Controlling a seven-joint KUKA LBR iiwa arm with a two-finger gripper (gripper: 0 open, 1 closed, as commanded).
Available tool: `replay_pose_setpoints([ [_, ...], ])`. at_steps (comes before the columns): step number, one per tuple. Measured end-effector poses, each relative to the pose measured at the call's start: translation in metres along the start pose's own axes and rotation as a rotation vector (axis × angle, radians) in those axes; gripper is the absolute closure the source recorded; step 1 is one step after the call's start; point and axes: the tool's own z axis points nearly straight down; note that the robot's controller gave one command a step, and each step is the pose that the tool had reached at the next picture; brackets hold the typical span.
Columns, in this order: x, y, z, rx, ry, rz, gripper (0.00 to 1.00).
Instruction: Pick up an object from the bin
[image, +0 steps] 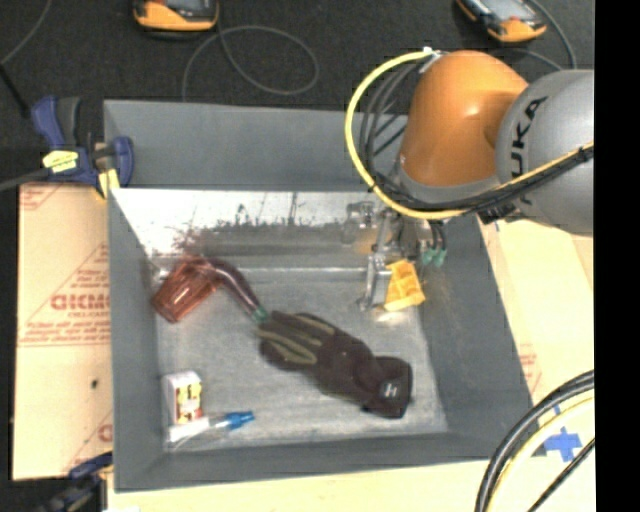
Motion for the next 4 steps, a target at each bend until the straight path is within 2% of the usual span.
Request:
replay_pose_setpoints([
  [1, -0.001, 0.0, -0.005, 0.0, -0.008, 0.0, 0.0],
  [2, 0.026, 0.011, 0.035, 0.001, -0.01, -0.053, 0.0],
  [3, 0.047, 0.04, 0.088, 0.002, -0.012, -0.123, 0.0],
  [4, 0.059, 0.037, 0.117, -0.004, -0.002, -0.112, 0.0],
])
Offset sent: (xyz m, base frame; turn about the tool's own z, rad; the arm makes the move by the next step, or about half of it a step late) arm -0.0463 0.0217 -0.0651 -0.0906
